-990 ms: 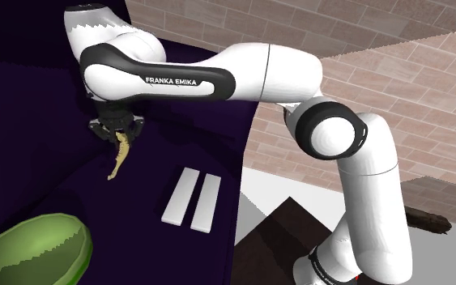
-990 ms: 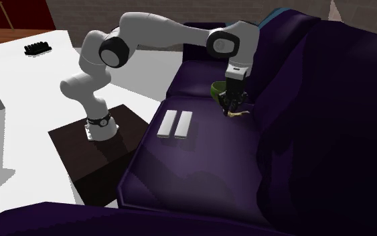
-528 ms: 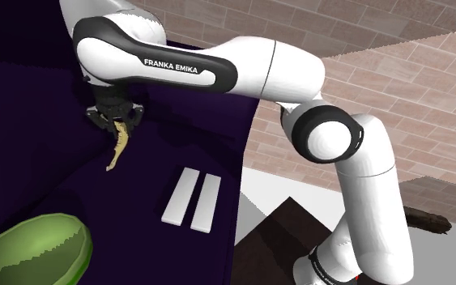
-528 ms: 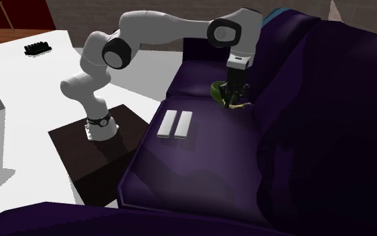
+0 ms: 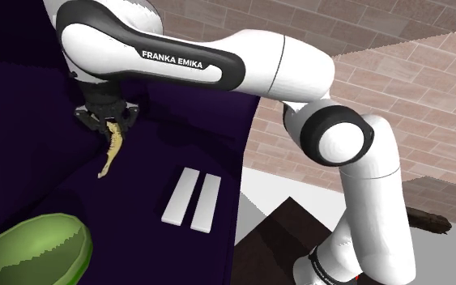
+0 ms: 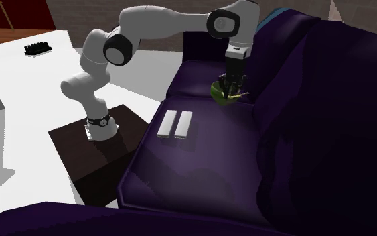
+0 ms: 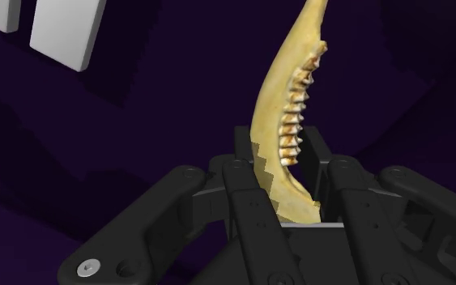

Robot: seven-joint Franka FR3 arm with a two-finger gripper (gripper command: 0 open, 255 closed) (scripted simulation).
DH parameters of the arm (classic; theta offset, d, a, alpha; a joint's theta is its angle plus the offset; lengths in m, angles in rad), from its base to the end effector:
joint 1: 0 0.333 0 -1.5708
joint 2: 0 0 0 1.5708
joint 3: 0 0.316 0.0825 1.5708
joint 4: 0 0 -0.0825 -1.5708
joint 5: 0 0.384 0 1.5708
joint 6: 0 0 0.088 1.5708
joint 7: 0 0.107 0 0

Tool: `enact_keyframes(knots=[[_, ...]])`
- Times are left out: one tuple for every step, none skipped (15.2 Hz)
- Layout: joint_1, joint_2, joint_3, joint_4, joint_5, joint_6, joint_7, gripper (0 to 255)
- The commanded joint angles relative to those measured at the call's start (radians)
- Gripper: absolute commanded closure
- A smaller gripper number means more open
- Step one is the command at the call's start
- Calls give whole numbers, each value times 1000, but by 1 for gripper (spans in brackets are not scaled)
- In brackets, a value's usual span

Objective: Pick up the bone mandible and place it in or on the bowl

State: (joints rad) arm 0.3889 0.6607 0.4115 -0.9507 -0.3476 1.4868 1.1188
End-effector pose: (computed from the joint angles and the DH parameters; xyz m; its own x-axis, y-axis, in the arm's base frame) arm 0.5908 0.4083 0.5031 0.9200 -0.3883 0.0535 -0.3920 -0.9124 0.1175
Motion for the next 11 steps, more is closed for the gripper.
enact_keyframes(knots=[[23,-21,10,-35,4,8,41,255],[34,-31,16,-53,7,13,61,255],[45,-39,21,-68,9,17,82,255],[58,-46,26,-81,10,20,101,255],[71,-52,31,-91,11,22,121,255],[84,-56,35,-99,12,23,141,255],[99,-59,40,-105,13,23,161,255],[114,-61,44,-109,13,23,180,255],[129,-61,49,-110,13,21,200,255],[146,-60,52,-109,12,19,219,255],[163,-58,56,-107,12,17,239,255]])
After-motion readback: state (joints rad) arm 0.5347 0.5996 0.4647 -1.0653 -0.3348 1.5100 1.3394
